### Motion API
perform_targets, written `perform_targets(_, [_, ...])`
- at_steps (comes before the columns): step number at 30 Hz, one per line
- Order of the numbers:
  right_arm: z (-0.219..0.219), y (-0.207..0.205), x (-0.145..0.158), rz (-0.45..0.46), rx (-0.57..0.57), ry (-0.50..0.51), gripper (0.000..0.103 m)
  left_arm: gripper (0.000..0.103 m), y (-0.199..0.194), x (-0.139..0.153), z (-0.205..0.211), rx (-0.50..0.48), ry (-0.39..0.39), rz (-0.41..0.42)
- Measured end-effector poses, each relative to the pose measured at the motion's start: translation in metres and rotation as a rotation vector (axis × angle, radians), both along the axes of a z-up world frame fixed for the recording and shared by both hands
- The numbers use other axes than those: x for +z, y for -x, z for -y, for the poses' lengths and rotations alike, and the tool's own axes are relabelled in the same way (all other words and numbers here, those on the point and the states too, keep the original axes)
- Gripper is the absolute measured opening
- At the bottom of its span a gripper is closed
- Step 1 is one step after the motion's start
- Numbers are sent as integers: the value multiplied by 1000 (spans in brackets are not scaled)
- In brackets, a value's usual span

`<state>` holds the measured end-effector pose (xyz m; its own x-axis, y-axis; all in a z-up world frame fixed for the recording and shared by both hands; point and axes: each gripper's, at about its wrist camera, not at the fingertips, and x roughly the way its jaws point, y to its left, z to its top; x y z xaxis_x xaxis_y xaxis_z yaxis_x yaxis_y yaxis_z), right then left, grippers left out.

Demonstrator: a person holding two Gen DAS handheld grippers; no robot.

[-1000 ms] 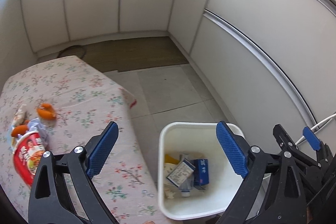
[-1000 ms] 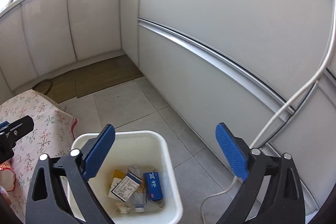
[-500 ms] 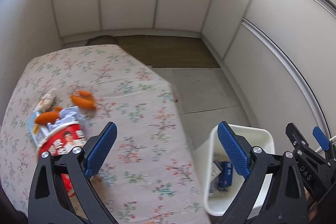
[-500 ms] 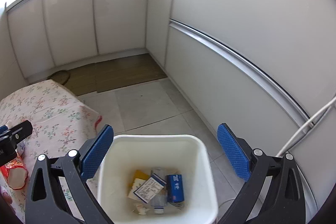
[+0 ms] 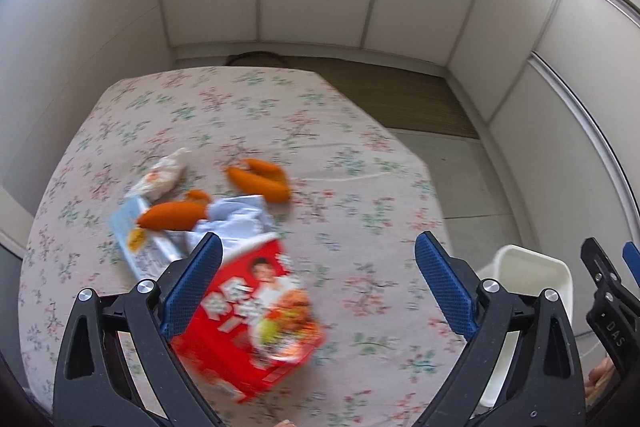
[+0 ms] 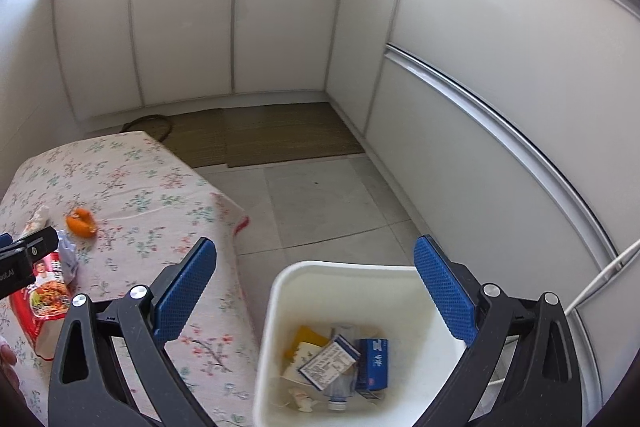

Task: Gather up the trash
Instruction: 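Move both open grippers back over the table toward the remaining trash, then grasp the milk carton with the left gripper while the right grasps the red noodle cup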

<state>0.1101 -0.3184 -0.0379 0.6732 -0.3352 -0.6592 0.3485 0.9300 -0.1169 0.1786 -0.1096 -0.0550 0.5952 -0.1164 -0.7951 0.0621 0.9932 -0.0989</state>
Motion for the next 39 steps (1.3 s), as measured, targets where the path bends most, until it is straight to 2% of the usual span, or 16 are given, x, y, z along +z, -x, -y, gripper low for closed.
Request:
perform_targets(5, [-33,-12,-2,2,67,22,96,93,-7,-4,-36,64,4,-10])
perform_targets(14, [-85,-23,-6,4,233,42,96,93,-35,-26,-121,275,49,-87])
perform_targets(17, [-102,-26,-4,15,303,21,96,90,-45,-40,-152,368,96,-139])
perform_targets(20, [-118,-28,-4,16,359,22,96,82,-56,-56,-182,463,182,-201])
perform_targets(24, [-128,-31,-8,-2,399,6,96,78,-68,-72,-198,534,244,-259])
perform_targets(28, [-127,-36,-13,-16,408,-4,96,74,-77,-86,-196,546,245,-313])
perform_targets(32, [-131,-39,-17,-35,454,-36,96,74,-77,-98,-182,509,242,-377])
perform_targets(33, [-133,-39,-18,-41,476,-41,96,72,-77,-100,-178,497,251,-395])
perform_targets(35, [-139,-39,-20,-52,519,-46,96,59,-72,-98,-173,467,237,-387])
perform_targets(37, [-148,-37,-22,-74,579,-50,96,53,-67,-96,-171,424,251,-379])
perform_targets(39, [-156,-36,-25,-96,632,-61,96,52,-60,-91,-173,381,268,-371])
